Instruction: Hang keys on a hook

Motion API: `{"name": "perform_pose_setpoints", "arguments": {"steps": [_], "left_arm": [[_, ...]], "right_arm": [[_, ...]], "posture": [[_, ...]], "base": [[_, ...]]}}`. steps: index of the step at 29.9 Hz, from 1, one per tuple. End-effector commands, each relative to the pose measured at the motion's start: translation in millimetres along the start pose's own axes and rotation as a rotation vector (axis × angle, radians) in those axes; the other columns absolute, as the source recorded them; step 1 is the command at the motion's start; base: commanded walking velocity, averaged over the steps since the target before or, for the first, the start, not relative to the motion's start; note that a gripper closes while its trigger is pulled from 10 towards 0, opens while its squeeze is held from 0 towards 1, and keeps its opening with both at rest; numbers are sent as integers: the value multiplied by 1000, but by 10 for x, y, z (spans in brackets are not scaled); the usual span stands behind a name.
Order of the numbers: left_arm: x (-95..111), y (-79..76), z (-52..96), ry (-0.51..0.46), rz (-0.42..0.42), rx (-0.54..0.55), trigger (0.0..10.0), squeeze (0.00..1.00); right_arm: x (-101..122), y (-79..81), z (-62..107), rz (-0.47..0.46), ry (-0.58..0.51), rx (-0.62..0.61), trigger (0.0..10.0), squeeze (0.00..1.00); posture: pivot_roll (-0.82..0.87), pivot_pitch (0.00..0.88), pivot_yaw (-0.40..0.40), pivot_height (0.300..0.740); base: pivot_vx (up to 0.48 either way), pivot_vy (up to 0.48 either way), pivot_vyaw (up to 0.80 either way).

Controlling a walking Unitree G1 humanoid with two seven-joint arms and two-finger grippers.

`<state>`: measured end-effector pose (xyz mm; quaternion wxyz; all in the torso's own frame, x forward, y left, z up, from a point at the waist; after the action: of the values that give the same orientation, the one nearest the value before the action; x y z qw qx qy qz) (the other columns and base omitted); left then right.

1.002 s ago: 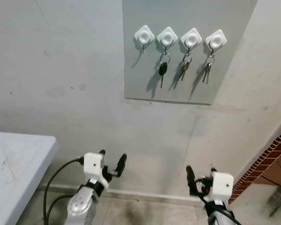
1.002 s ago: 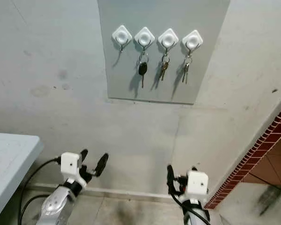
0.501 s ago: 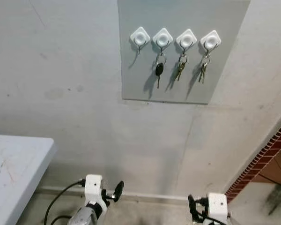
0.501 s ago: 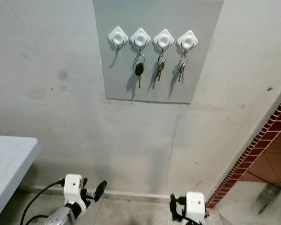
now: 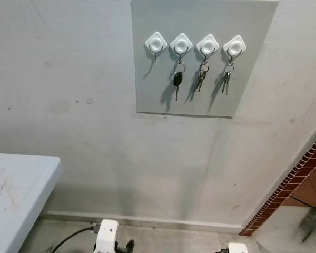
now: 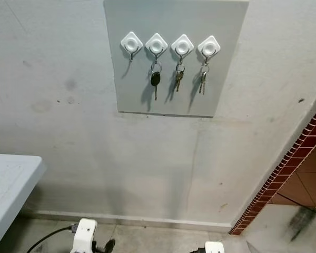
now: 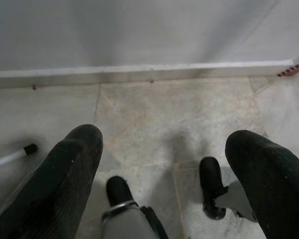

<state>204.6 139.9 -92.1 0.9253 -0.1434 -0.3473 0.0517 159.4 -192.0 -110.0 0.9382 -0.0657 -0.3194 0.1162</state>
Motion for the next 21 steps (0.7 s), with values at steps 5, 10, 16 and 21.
{"name": "perform_pose_setpoints", "arguments": {"steps": [5,10,16,21], "left_arm": [[37,20,-4,-21,9,26,10000,0],[34,100,18,-16,-20,52,10000,0],[-29,135,40,0,-2,66,10000,0],[-90,127,48,19,0,74,10000,0]], "right_arm": [[-88,35,20,-4,36,6,10000,0],[-96,63,19,-1,47,16,10000,0],[-74,70,13,31,39,25,10000,0],[-73,88,12,44,39,35,10000,0]], "posture": [[-80,0,3,740],[-77,0,4,740],[-73,0,1,740],[-68,0,-2,740]], "base": [[0,0,0],[0,0,0],[0,0,0],[0,0,480]]}}
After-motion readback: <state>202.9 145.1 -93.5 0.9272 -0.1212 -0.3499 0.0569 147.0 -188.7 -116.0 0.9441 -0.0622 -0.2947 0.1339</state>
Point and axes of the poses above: a point about 5 cm out from each wrist's last joint towards the gripper, its own z axis pointing back from the gripper into the wrist, its own x axis along the axis of the wrist's last joint, y = z × x, the point moved 2 cm from there along -z, pointing out of the wrist towards the gripper, and after that the axes turned 15 degrees about z, right-handed, at the moved point
